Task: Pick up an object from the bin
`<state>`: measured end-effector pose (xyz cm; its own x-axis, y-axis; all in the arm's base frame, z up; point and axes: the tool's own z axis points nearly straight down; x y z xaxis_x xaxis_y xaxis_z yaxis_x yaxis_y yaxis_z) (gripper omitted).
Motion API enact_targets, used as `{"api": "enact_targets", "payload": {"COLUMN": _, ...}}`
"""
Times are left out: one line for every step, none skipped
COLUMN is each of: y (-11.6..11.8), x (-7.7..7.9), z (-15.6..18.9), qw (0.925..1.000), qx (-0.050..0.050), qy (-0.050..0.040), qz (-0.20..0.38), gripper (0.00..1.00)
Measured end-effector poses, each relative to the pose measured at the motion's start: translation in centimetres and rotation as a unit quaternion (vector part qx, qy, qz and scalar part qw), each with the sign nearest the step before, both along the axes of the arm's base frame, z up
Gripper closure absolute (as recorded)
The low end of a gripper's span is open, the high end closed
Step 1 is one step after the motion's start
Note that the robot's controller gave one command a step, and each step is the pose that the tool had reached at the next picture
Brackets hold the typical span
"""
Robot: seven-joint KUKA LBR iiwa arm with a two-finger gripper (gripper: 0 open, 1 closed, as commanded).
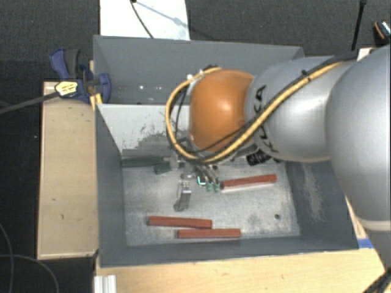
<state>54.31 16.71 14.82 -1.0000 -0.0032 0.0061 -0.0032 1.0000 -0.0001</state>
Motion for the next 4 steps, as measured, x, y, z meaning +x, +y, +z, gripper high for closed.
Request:
{"api": "enact_targets", "payload": {"y": -1.9, "x": -5.8, "z": -8.0, "qw": 0.9985, "qx": 0.001, "qy": -0.0036, "qz": 0.055, "gripper": 0.00}}
{"api": "enact_targets", "payload": {"y": -1.9, "x": -5.6, "z": -7.6, "qw": 0.9986, "qx": 0.001, "qy": -0.0039, "qz": 0.052, "gripper": 1.00}}
{"api": "enact_targets", "payload": {"y": -1.5, "x": -4.9, "z": 6.3, "qw": 0.9978, "qx": 0.002, "qy": -0.0085, "qz": 0.066, "gripper": 1.00}}
{"api": "enact_targets", "payload": {"y": -1.5, "x": -5.1, "z": 5.9, "qw": 0.9980, "qx": 0.001, "qy": -0.0039, "qz": 0.064, "gripper": 0.00}}
